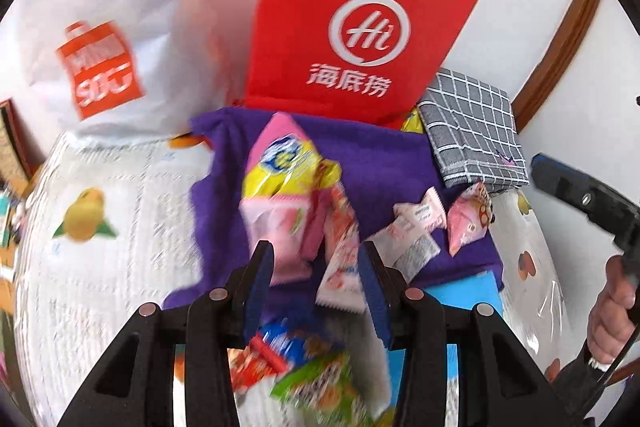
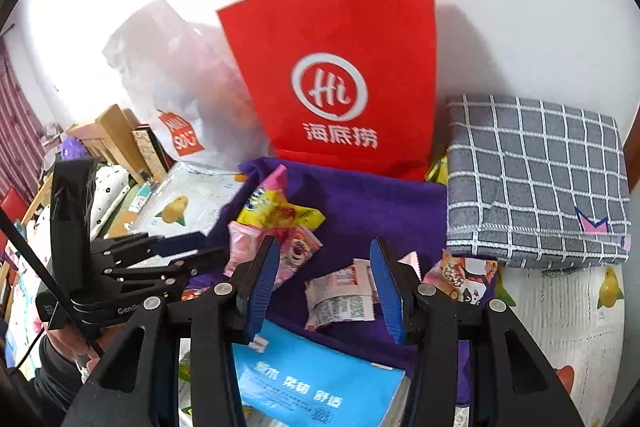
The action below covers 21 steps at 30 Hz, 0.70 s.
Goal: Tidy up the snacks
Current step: 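Lower the right gripper and grasp the yellow cracker bag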
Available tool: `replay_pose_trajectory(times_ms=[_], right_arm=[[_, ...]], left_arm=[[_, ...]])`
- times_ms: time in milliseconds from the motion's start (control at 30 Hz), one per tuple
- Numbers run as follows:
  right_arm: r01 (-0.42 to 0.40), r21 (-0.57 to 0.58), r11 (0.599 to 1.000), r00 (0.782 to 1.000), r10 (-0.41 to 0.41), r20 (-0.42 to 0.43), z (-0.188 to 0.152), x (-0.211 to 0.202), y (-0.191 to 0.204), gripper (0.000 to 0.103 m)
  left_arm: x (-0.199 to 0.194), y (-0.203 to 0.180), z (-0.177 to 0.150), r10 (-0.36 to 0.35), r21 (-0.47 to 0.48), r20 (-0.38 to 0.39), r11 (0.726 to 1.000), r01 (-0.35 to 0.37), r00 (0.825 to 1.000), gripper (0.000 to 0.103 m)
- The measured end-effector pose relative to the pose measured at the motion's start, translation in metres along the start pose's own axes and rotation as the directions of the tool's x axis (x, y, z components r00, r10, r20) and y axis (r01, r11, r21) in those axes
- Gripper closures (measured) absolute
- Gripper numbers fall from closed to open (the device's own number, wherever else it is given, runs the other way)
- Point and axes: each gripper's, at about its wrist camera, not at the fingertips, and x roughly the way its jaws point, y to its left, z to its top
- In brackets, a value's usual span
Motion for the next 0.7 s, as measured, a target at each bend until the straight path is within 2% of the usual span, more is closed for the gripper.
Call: replay_pose_trajectory(times_ms=[267,433,700], right_arm=[[-0.033,-0.028,0.999,0.998,0.034,0.045,-0.020,-0.028,0.037,0.056],[-0.045,-0.023,0.999,0.999,0.045,-0.004,-0.060,-0.033,0.055,0.056],[-0.094,0.058,0.994,0.990,0.099,-0.098,-0.130,-0.029,0.066,0.054]], left_arm=[[-0.040,0.027,-0.034,0.023,-0.043,-0.015,0.999,-0.024,1.000,0.059],[-0.061,0.030,-0.052,0.008,-0.043,0.009,0.999,-0.007,1.000,0.056],[-0.078,0.036,-0.086,-0.036,-0.065,0.024,0.997,0.038,0.999,0.056]])
